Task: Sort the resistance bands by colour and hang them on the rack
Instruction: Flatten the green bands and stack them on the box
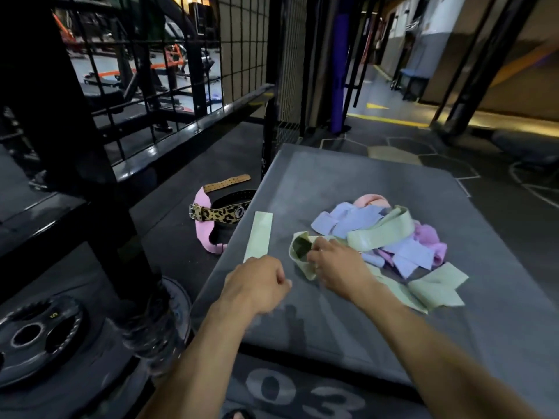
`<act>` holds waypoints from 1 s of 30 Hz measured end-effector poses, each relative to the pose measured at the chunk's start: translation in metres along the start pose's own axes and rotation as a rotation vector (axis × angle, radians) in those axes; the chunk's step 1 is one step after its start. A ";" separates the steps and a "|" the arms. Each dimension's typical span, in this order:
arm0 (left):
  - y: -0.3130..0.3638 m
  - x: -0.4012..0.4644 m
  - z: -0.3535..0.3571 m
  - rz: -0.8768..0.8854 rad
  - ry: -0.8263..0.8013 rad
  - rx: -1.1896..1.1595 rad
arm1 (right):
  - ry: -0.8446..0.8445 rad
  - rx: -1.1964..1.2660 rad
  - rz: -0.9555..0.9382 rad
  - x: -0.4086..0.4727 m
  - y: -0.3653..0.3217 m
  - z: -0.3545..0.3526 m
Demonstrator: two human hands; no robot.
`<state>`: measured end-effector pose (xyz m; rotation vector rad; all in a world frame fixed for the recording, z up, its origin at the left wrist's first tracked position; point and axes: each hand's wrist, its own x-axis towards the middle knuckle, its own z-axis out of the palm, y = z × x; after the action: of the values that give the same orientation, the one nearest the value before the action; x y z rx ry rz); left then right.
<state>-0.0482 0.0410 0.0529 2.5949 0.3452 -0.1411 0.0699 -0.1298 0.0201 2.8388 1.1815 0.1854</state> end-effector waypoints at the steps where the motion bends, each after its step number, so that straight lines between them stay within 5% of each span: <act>1: 0.003 -0.001 0.001 0.011 0.014 -0.005 | 0.066 0.059 0.023 -0.005 -0.004 -0.003; 6: 0.010 0.004 0.005 0.086 0.124 -0.094 | 0.374 0.625 0.173 -0.043 -0.001 -0.042; 11: 0.025 0.006 0.017 0.282 0.180 -0.202 | 0.519 0.860 0.059 -0.081 -0.001 -0.092; 18: 0.064 0.007 0.023 0.380 0.168 -0.607 | 0.477 1.301 0.033 -0.107 0.014 -0.113; 25: 0.079 -0.009 0.004 0.295 0.050 -0.957 | 0.376 1.462 0.463 -0.111 0.036 -0.104; 30: 0.095 -0.014 -0.003 0.224 0.063 -1.081 | 0.178 1.586 0.449 -0.114 0.037 -0.097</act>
<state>-0.0357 -0.0404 0.1033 1.5461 0.0911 0.1710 0.0035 -0.2358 0.1098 4.4552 0.7462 -0.9375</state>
